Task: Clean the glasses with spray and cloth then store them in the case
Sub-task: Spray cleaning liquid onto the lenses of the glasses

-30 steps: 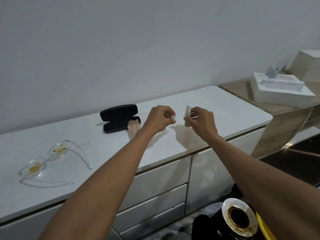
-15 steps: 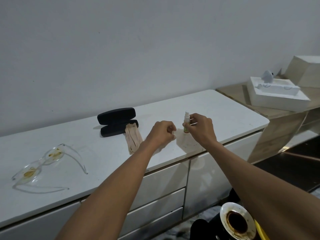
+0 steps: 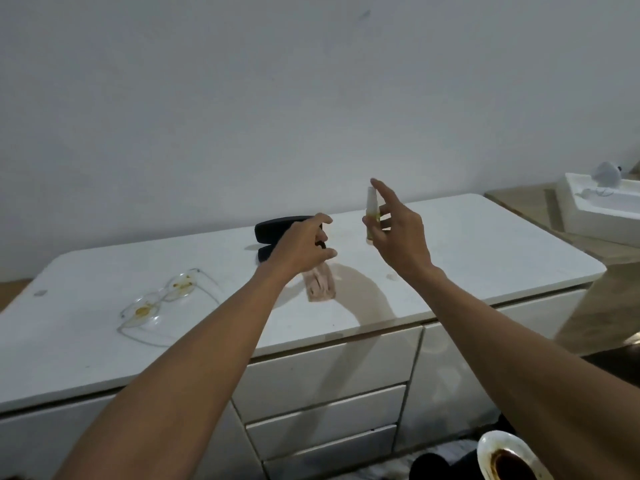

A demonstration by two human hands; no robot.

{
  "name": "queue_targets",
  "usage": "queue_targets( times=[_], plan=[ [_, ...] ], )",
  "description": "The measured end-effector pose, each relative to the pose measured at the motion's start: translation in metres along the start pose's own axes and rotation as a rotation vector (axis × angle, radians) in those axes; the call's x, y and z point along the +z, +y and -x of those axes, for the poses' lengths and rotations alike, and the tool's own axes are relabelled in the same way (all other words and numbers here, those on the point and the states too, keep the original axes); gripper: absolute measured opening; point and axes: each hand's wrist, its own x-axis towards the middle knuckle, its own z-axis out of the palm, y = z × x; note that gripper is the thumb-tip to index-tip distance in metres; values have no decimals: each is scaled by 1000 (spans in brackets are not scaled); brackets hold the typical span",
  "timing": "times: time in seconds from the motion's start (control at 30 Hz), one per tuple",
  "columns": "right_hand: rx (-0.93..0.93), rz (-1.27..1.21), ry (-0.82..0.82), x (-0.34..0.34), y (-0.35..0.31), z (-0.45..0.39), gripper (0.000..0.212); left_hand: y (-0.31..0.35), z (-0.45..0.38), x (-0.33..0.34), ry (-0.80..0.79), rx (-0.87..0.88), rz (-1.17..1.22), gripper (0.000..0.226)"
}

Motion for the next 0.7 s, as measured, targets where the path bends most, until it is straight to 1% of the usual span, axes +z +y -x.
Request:
queue_targets(
  times=[0.17,0.4,0.5,0.6,0.7],
  plan=[
    [-85,-97,-87,36,-37,0,58,-34,38,-70,130,-29,-112,49],
    [-183,-120,-211,92,-85,13,56,-95,127,-142,291,-133,-352,33],
    [-211,-143,-232,113,-100,22,53,-118,168,-158,329,-194,-411,41],
    [-264,-120,-231,128,-113,30,50,-136,203,-165,315,-242,-441,50],
    [-264,-129,-250,137,-120,36,50,-149,227,-164,318,-228,-435,47]
  ],
)
